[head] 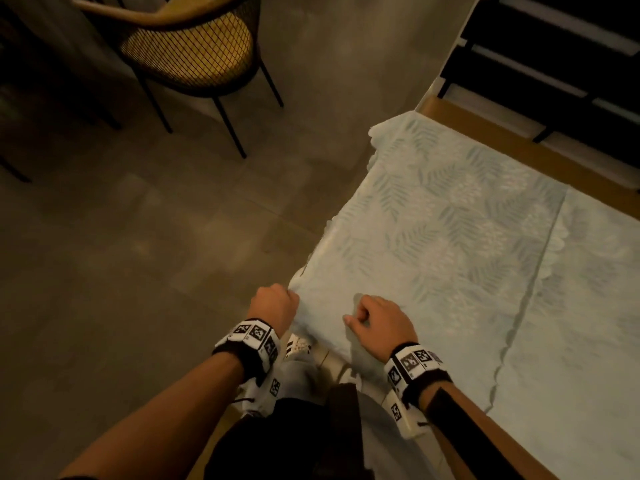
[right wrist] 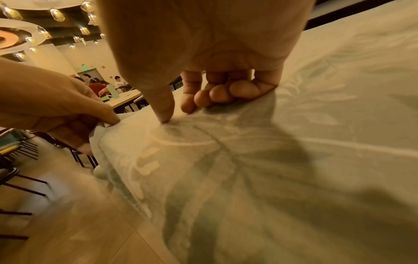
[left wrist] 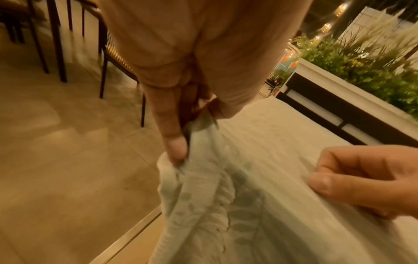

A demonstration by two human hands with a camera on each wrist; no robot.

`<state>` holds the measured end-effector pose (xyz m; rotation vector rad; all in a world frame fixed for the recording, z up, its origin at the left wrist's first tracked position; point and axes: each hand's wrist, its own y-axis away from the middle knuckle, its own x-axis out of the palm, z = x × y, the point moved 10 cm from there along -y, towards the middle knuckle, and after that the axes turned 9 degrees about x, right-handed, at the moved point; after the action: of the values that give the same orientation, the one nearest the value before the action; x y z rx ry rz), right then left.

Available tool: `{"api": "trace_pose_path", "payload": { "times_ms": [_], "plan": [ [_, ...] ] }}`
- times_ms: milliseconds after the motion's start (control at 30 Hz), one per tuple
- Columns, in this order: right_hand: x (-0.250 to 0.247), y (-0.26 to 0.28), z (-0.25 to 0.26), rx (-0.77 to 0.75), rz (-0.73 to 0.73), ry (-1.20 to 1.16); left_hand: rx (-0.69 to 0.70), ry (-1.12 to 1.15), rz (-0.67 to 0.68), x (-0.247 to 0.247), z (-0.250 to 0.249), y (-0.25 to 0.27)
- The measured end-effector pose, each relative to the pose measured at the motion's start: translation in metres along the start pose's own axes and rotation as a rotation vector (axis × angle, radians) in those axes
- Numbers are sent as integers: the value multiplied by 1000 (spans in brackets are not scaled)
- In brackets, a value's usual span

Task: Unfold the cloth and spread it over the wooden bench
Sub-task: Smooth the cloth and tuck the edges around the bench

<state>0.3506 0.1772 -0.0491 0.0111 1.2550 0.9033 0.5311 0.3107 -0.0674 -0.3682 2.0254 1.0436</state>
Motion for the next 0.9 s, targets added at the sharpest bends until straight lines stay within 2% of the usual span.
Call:
{"api": "trace_pose_path", "payload": {
  "times_ms": [233, 333, 400, 533, 567, 667, 733, 900],
  "plan": [
    [0, 5, -13, -15, 14, -2, -232, 393, -203, -8, 72, 1],
    [2, 5, -13, -23, 44, 47, -318, 400, -136, -5, 107, 1],
    [0, 4, -14, 3, 55, 45, -362, 486, -143, -7, 124, -5],
    [3, 1, -12, 59, 94, 91, -264, 621, -179, 1, 136, -33],
    [6, 0, -10, 71, 117, 105, -243, 675, -155, 7, 139, -40],
    [8, -5, 3, 59, 167, 202, -65, 584, 18, 17, 133, -56],
    [9, -8, 32, -48, 164, 267, -20, 568, 74, 14, 133, -59],
    [32, -19, 138, -319, 197, 355, 39, 720, 87, -2, 135, -61]
  ]
}}
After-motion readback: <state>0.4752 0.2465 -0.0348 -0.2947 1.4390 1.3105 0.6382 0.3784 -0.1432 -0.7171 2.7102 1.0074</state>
